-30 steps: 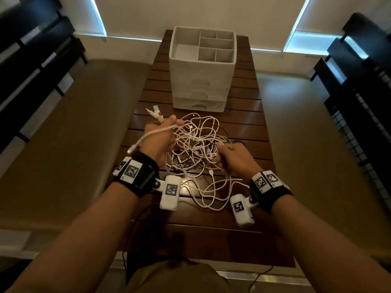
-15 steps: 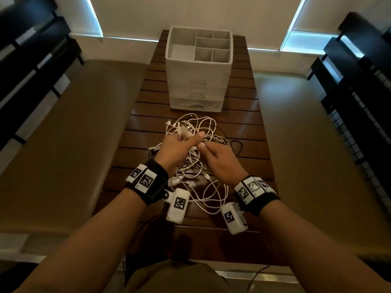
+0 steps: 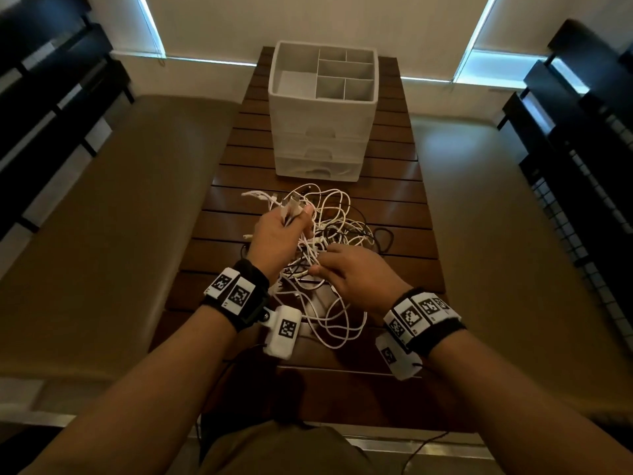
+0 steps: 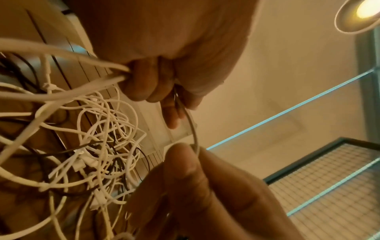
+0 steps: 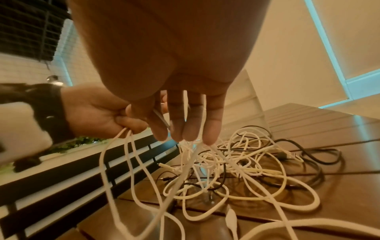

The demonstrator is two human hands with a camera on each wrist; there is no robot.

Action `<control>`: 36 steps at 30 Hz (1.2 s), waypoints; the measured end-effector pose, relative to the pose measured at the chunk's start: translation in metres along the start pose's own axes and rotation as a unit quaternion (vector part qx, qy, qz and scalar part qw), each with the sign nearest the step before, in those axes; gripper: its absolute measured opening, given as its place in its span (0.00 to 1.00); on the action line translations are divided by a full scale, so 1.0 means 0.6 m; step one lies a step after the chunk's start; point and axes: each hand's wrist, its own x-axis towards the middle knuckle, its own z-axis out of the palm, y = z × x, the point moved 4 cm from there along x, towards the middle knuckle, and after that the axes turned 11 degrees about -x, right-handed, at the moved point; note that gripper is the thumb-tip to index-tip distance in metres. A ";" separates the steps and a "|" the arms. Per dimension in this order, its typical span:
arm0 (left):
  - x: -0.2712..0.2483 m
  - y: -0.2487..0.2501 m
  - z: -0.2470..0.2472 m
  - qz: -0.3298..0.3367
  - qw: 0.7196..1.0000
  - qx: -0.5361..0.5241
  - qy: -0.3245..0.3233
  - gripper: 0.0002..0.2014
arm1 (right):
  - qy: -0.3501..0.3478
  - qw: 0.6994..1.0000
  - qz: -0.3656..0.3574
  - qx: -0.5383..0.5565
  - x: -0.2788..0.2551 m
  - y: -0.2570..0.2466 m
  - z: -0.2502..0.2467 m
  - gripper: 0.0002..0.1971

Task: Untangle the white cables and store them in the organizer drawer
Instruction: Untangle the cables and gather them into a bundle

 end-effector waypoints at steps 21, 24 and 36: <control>-0.041 0.027 0.017 -0.111 0.965 -0.187 -0.146 0.22 | -0.014 0.900 0.229 0.370 0.066 -0.001 -0.080 0.25; -0.052 0.025 0.026 -0.137 0.955 -0.196 -0.172 0.22 | 0.062 0.851 0.248 0.458 0.068 -0.003 -0.071 0.18; -0.045 0.037 0.016 -0.049 0.995 -0.088 -0.022 0.27 | 0.191 0.918 0.173 0.301 0.042 0.012 -0.079 0.10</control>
